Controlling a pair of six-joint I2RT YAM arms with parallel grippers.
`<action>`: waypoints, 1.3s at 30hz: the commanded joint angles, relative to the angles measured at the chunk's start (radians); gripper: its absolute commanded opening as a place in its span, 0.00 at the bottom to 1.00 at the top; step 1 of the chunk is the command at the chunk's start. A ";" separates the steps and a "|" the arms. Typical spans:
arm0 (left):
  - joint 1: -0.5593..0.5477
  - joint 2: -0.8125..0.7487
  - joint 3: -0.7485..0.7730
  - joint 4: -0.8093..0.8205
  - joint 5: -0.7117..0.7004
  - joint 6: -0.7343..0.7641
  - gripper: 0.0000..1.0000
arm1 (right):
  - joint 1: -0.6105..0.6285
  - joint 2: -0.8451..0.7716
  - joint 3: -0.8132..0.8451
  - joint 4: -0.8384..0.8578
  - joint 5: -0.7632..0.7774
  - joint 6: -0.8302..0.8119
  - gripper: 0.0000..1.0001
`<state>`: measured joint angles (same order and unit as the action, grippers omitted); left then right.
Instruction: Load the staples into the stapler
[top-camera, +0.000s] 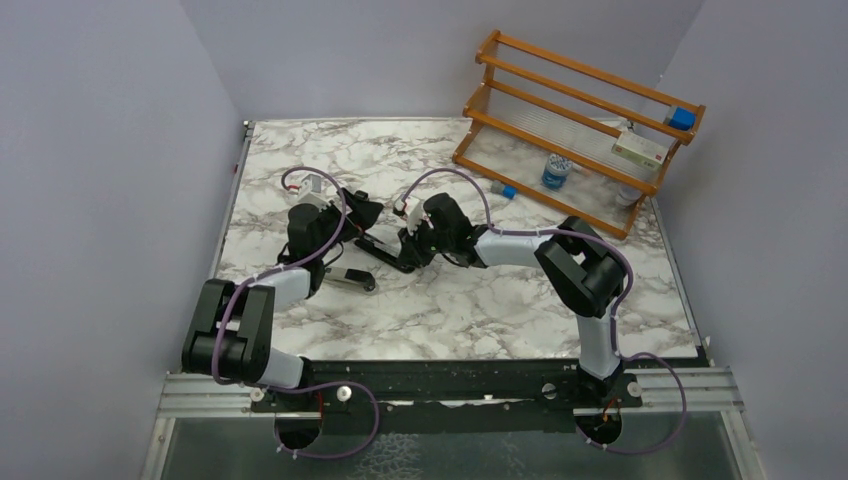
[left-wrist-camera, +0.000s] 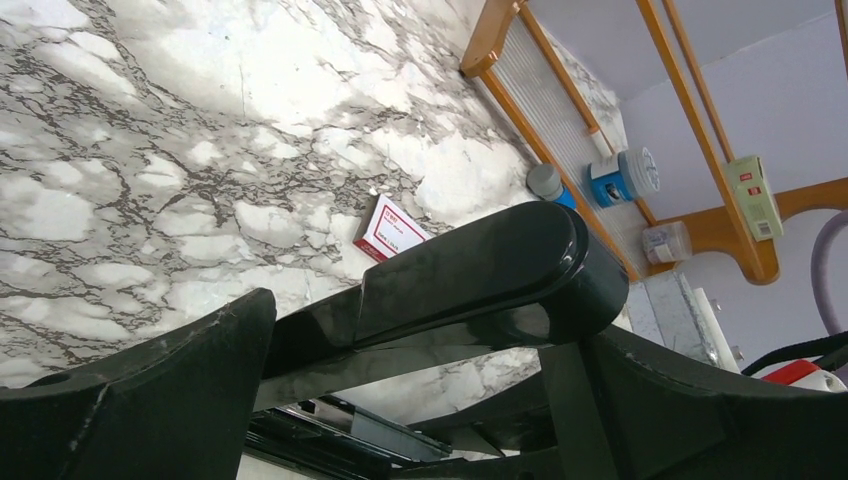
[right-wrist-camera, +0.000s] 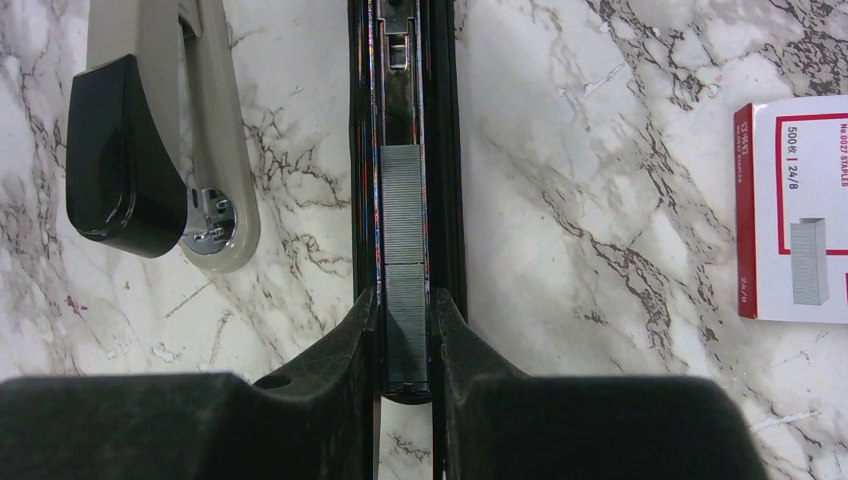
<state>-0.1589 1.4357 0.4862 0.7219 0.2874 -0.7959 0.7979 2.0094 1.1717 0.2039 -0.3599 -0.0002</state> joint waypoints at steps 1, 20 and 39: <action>-0.041 -0.084 0.003 0.040 0.092 -0.031 0.99 | 0.010 0.079 -0.019 -0.054 0.030 0.032 0.01; -0.063 -0.080 0.088 -0.372 -0.036 0.241 0.99 | 0.010 0.083 -0.012 -0.061 0.033 0.029 0.01; -0.108 -0.269 0.112 -0.507 -0.218 0.350 0.99 | 0.011 0.084 -0.008 -0.065 0.032 0.028 0.01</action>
<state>-0.2703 1.2324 0.5922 0.1810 0.1257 -0.4423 0.8040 2.0300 1.1770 0.2394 -0.3641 0.0257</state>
